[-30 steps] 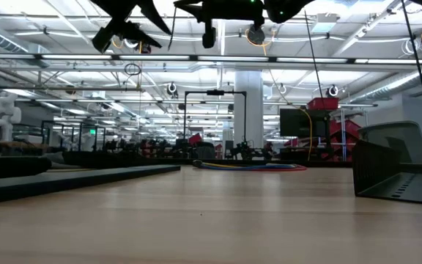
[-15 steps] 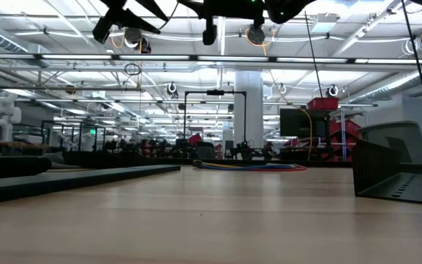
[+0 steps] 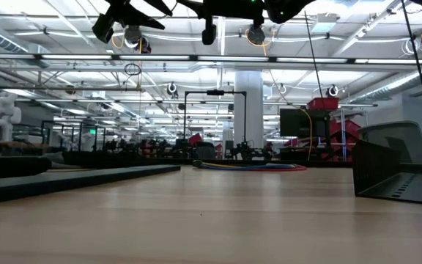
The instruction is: Ziptie cables
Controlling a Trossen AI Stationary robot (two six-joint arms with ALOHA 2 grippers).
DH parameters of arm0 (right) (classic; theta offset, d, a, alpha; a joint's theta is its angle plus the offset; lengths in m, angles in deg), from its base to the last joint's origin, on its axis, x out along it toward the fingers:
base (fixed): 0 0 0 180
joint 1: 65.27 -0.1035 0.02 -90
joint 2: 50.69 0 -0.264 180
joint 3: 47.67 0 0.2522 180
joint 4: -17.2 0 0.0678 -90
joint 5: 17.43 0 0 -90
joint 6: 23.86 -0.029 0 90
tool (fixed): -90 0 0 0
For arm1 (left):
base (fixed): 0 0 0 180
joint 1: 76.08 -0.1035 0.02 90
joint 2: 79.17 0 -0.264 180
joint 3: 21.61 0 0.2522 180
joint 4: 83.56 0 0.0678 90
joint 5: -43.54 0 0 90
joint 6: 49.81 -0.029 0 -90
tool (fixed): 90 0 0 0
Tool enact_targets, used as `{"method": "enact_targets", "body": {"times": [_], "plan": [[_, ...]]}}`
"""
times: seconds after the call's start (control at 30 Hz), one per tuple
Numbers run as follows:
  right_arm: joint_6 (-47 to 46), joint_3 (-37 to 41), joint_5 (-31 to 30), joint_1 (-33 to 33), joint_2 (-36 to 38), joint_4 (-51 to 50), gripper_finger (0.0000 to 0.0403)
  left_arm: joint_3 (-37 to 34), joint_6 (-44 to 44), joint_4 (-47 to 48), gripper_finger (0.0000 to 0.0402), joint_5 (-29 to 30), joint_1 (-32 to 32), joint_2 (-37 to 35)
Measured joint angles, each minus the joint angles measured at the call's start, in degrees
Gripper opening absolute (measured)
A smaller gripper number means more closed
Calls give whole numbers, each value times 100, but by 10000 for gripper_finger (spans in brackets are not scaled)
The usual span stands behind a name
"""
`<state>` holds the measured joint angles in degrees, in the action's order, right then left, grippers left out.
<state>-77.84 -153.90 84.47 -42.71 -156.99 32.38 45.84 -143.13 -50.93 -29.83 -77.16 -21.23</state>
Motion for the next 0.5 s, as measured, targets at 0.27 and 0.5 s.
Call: {"method": "enact_targets", "body": {"times": [0.27, 0.5], "plan": [[44, 0, 4, -18, 0, -1, 0, 0, 9, -39, 131, -5, 136, 5], [54, 0, 7, -18, 0, 0, 0, 0, 303, -3, 94, 13, 197, 5]]}}
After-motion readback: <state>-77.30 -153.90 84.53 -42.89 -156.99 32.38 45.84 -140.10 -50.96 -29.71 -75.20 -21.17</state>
